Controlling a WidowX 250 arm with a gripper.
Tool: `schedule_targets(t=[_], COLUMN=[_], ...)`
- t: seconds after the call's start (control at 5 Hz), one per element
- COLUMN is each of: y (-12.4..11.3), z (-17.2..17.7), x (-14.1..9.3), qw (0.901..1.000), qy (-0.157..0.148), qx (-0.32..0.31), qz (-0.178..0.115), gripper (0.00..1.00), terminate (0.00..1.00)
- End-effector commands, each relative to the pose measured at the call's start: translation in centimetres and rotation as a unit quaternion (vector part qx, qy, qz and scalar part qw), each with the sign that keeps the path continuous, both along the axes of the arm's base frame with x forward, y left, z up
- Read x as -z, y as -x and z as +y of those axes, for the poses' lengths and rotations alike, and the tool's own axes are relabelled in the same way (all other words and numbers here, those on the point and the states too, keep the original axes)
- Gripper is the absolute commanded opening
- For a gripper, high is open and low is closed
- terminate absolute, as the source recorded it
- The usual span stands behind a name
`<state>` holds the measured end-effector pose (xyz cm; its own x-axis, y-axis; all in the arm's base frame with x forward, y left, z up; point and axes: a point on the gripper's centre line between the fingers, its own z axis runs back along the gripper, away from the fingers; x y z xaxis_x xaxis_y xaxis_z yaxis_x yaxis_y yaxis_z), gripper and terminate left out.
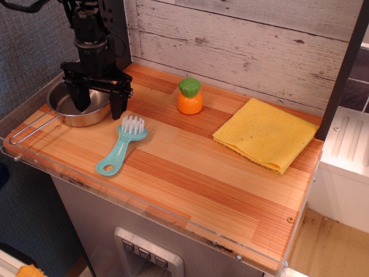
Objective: Put the silver pot on the yellow rag.
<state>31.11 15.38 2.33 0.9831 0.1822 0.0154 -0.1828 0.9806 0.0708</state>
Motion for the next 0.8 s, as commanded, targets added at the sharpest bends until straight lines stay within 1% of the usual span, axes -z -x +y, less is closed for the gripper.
schedule_targets(t=[0.0, 0.2, 0.6], y=[0.12, 0.29, 0.49], z=[1.32, 1.39, 1.07], x=[-0.57, -0.29, -0.32], qw=[0.9998, 0.9999, 0.9998], qy=[0.001, 0.005, 0.012], qx=[-0.005, -0.003, 0.004], qz=[-0.019, -0.016, -0.014], gripper=[1.00, 0.00, 0.00], terminate=[0.00, 0.00, 0.00])
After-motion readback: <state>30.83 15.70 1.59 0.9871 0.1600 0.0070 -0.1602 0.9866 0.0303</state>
